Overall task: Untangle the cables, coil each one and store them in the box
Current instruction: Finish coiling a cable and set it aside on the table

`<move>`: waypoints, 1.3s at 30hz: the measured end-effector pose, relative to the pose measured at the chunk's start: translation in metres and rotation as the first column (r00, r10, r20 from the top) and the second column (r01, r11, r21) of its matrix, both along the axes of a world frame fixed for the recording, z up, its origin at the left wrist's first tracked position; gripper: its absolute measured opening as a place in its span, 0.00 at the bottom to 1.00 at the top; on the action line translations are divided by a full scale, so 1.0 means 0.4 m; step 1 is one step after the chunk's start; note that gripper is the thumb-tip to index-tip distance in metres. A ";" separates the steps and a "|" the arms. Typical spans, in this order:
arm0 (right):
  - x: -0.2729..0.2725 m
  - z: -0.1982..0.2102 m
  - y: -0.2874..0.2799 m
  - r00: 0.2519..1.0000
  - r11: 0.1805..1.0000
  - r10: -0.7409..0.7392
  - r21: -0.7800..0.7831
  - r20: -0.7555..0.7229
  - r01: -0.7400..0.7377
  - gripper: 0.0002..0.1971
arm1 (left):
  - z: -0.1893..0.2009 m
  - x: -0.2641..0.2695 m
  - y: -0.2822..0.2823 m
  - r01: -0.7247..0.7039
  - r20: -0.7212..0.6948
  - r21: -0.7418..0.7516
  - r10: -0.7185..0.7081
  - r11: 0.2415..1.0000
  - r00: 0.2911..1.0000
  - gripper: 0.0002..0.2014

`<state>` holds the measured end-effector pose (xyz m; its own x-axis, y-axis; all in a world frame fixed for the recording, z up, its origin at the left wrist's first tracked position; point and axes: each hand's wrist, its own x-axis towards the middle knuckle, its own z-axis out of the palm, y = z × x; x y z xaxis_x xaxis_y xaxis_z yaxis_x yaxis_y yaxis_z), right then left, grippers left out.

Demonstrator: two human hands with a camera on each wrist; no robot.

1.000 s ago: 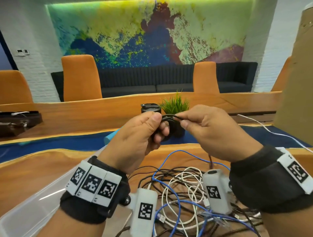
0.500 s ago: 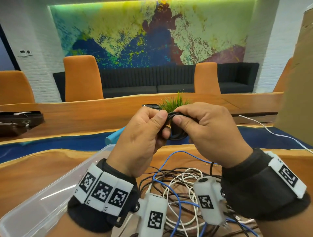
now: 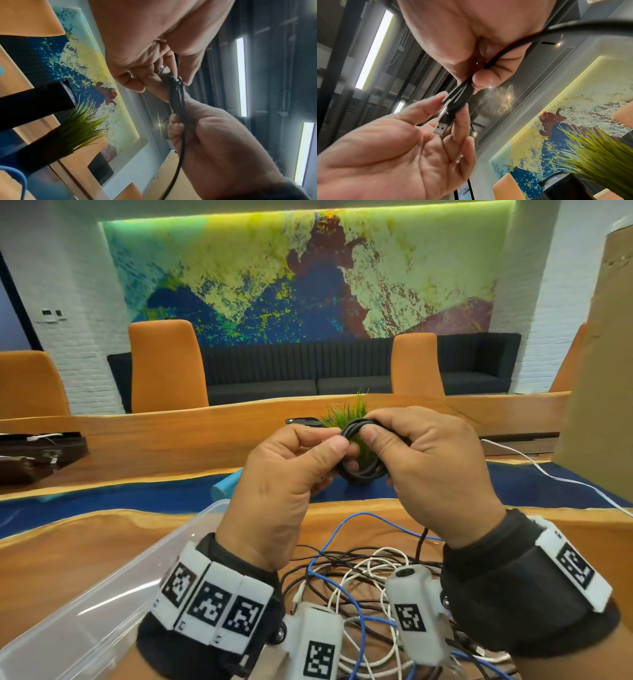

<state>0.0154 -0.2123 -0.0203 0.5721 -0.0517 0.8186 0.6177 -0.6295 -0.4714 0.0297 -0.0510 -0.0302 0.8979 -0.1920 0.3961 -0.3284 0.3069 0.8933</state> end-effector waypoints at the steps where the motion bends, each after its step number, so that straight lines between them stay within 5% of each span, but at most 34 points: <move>1: -0.001 0.001 0.001 1.000 1.000 -0.013 -0.004 0.008 0.013 0.10 | 0.003 -0.003 0.001 -0.030 0.031 0.037 0.028 0.999 0.999 0.09; 6: -0.008 0.001 0.008 0.998 0.998 -0.053 -0.026 0.015 0.054 0.07 | 0.006 -0.010 0.005 -0.201 0.230 0.162 0.161 0.966 0.960 0.07; 11: -0.011 0.008 0.017 0.893 0.931 0.334 0.256 -0.301 -0.261 0.10 | 0.023 0.005 0.044 -0.288 0.266 0.176 0.236 0.941 0.935 0.06; 13: -0.009 0.007 0.009 0.863 0.926 0.354 0.264 -0.361 -0.269 0.11 | 0.042 0.013 0.073 -0.321 0.253 0.135 0.281 0.937 0.926 0.06; 16: 0.003 0.002 -0.014 0.890 0.971 0.226 0.160 -0.397 -0.175 0.10 | 0.071 0.023 0.125 -0.365 0.196 0.037 0.352 0.930 0.915 0.08; 20: 0.018 -0.021 -0.038 0.906 0.958 -0.164 -0.281 -0.390 0.053 0.07 | 0.082 0.033 0.163 -0.393 0.155 -0.002 0.389 0.919 0.908 0.07; 24: 0.018 -0.026 -0.037 0.889 0.936 -0.258 -0.327 -0.379 0.132 0.06 | 0.077 0.024 0.151 -0.322 0.180 0.055 0.308 0.945 0.934 0.08; 26: 0.021 -0.018 -0.036 0.912 0.987 -0.152 -0.115 -0.381 0.116 0.06 | 0.072 0.016 0.133 -0.250 0.187 0.102 0.228 0.963 0.955 0.08; 28: 0.015 -0.001 -0.026 0.914 0.950 0.146 0.311 -0.379 -0.023 0.05 | 0.066 0.009 0.118 -0.185 0.191 0.137 0.157 0.973 0.969 0.07; 31: -0.004 0.024 -0.016 0.776 0.618 0.577 0.758 -0.254 -0.210 0.08 | 0.056 0.000 0.094 -0.111 0.191 0.154 0.080 0.982 0.978 0.06; 34: -0.012 0.035 -0.017 0.669 0.434 0.724 0.865 -0.169 -0.252 0.12 | 0.047 -0.002 0.081 -0.051 0.168 0.144 0.026 0.988 0.985 0.09; 39: 0.000 0.026 -0.032 0.626 0.393 0.763 0.884 -0.159 -0.255 0.09 | 0.048 0.000 0.081 0.051 0.129 0.040 -0.056 0.998 0.990 0.08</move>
